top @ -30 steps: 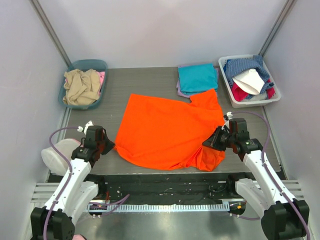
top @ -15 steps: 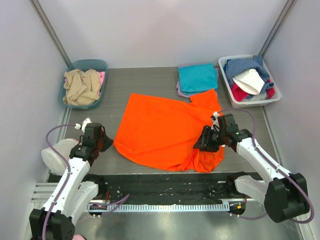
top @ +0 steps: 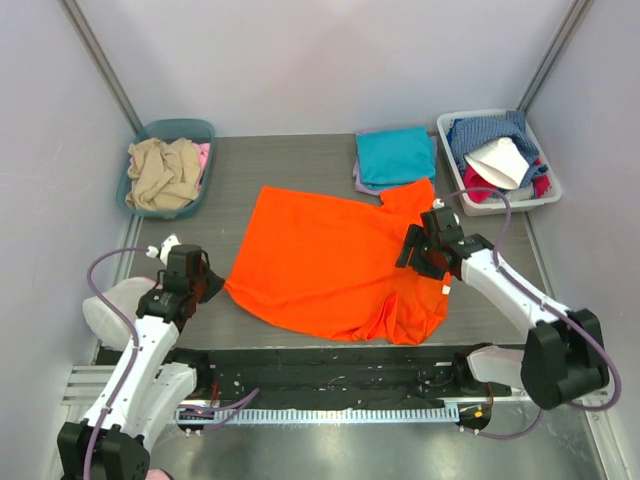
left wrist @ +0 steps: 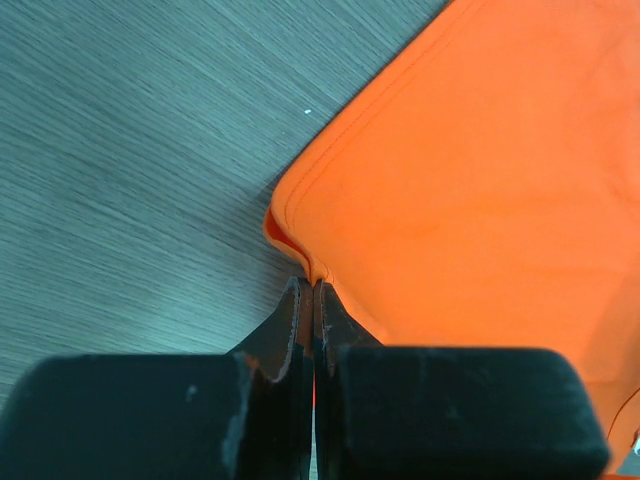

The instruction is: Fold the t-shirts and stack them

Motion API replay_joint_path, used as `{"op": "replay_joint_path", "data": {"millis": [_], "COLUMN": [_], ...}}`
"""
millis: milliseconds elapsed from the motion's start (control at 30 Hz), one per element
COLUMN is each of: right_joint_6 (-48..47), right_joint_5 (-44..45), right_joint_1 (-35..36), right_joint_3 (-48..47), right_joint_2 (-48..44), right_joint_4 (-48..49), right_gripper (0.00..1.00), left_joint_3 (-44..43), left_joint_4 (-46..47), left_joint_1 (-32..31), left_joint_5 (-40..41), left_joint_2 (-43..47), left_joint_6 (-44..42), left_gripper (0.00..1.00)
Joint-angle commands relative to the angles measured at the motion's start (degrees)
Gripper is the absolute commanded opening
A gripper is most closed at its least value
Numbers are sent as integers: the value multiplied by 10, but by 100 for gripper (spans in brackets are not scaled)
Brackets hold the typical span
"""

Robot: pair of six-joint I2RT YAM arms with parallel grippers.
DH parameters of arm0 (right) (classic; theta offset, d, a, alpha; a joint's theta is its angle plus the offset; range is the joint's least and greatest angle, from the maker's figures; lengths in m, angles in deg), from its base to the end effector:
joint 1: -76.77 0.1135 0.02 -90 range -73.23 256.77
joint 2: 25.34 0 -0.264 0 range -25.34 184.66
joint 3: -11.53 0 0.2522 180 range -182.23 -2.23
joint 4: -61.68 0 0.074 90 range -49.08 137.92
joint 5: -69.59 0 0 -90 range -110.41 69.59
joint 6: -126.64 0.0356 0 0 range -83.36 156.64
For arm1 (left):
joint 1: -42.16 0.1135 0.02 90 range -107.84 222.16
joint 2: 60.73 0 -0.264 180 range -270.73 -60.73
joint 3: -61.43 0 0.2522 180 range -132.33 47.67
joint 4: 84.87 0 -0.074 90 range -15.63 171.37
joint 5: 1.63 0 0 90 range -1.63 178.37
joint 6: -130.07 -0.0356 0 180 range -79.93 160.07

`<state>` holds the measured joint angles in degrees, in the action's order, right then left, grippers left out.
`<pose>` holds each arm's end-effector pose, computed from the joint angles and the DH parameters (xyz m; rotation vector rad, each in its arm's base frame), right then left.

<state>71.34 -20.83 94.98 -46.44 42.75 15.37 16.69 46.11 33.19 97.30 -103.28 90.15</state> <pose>0.2187 0.0722 0.2228 0.3696 2.5709 0.3575 0.1512 -0.0183 0.2220 -0.9105 2.2173 -0.3043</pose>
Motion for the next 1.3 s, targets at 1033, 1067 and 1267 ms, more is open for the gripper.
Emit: {"op": "replay_joint_path", "data": {"millis": [1033, 1067, 1267], "right_joint_6": [-155, -155, -125], "right_joint_5": [208, 198, 148], "right_joint_1": [0, 1, 8], "right_joint_3": [-377, -369, -307], "right_joint_2": [413, 391, 212], "right_joint_4": [81, 86, 83], "right_gripper": [73, 73, 74], "left_joint_3": [-36, -36, -35], "left_joint_4": [-48, -47, -34], "left_joint_1": [2, 2, 2], "left_joint_5": [14, 14, 0], "left_joint_2": [46, 47, 46], "left_joint_6": [-3, -3, 5], "left_gripper": [0, 0, 0]}}
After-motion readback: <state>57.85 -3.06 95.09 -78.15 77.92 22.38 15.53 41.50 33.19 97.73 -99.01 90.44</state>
